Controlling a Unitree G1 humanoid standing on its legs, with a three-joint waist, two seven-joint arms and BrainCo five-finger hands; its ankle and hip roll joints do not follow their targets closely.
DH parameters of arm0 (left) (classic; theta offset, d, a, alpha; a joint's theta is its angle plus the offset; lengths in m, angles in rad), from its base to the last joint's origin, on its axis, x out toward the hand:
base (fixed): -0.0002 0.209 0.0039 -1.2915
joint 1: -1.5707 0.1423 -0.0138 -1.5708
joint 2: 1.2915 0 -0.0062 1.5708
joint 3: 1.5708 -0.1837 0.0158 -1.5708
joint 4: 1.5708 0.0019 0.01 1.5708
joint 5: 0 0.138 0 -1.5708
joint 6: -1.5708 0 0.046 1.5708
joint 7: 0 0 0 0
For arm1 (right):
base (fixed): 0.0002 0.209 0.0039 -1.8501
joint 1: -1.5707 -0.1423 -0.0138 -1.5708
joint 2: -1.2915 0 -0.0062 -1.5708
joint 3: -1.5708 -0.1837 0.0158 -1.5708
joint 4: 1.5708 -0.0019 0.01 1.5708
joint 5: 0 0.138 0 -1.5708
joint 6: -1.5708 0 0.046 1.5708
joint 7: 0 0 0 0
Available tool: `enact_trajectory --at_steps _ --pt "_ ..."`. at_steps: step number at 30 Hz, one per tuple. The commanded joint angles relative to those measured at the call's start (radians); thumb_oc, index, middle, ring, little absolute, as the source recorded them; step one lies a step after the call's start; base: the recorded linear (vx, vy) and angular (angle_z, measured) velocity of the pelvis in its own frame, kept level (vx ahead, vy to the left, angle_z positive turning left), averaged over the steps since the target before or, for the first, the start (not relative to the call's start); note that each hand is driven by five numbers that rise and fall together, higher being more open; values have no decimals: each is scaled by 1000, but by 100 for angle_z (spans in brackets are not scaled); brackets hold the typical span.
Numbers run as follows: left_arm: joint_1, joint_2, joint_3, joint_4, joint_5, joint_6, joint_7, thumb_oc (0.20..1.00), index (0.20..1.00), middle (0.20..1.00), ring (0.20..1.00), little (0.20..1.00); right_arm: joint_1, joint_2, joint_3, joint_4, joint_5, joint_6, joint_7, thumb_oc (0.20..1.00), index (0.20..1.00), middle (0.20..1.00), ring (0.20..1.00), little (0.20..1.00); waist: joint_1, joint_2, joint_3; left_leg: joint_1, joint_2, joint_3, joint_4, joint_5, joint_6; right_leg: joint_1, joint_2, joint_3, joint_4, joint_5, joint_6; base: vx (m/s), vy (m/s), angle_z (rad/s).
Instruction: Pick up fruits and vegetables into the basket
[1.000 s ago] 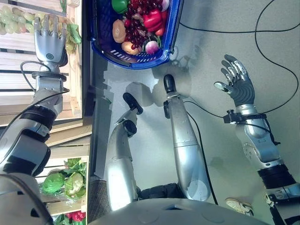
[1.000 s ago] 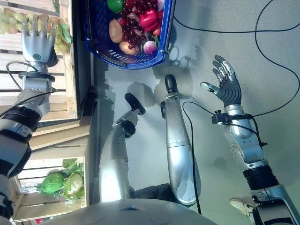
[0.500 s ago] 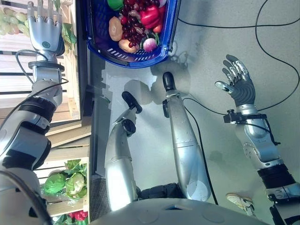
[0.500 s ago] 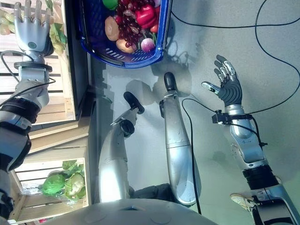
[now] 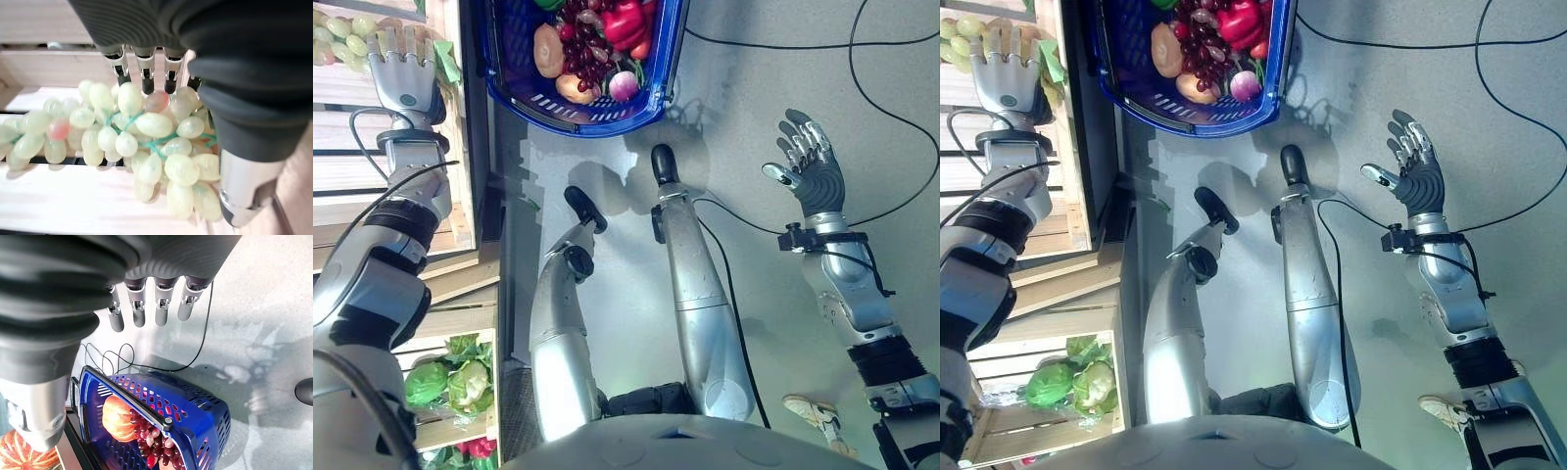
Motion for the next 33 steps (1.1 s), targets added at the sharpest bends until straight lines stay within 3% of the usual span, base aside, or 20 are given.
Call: enact_trajectory --at_steps 1,12,20,24,25,28,33 --pt "40 34 23 95 -40 86 15 1000 1000 1000 1000 1000 -19 17 12 -5 19 -53 -9 1000 1000 1000 1000 1000 -32 0 -48 -46 -24 -1 72 -67 30 10 52 -28 -17 2 71 -10 31 -2" --pt "14 39 50 120 -15 188 65 1000 1000 1000 1000 1000 -47 10 6 1 1 -66 -63 1000 1000 1000 1000 1000 -28 -4 -48 -70 -23 -8 78 -63 26 -10 53 -28 -11 4 67 -3 5 -2" --pt "-33 38 43 144 -56 189 76 1000 1000 1000 1000 1000 -74 -2 -2 16 6 -85 -81 1000 1000 1000 1000 1000 -29 -6 -48 -91 -26 -16 83 -61 23 -27 57 -26 -8 5 65 0 0 0" --pt "-43 32 37 149 -41 177 71 379 379 379 379 379 -84 0 -1 19 6 -84 -81 1000 1000 1000 1000 1000 -28 -10 -48 -97 -26 -17 85 -62 22 -31 59 -26 -9 6 65 0 0 0" --pt "-44 31 35 148 -40 174 77 304 304 304 304 304 -86 0 -2 20 6 -84 -80 1000 1000 1000 1000 1000 -28 -10 -48 -97 -26 -17 84 -63 22 -32 59 -26 -9 6 65 0 0 0" --pt "-50 30 29 146 -8 164 73 200 200 200 200 200 -93 -5 -4 23 13 -85 -79 1000 1000 1000 1000 1000 -28 -12 -48 -100 -26 -18 84 -62 22 -33 59 -26 -11 7 66 0 0 0" --pt "-49 30 19 146 1 138 67 200 200 200 200 200 -98 -12 -7 26 17 -89 -77 1000 1000 1000 1000 1000 -29 -10 -48 -98 -27 -17 82 -62 20 -32 60 -25 -12 7 68 -2 7 -1"
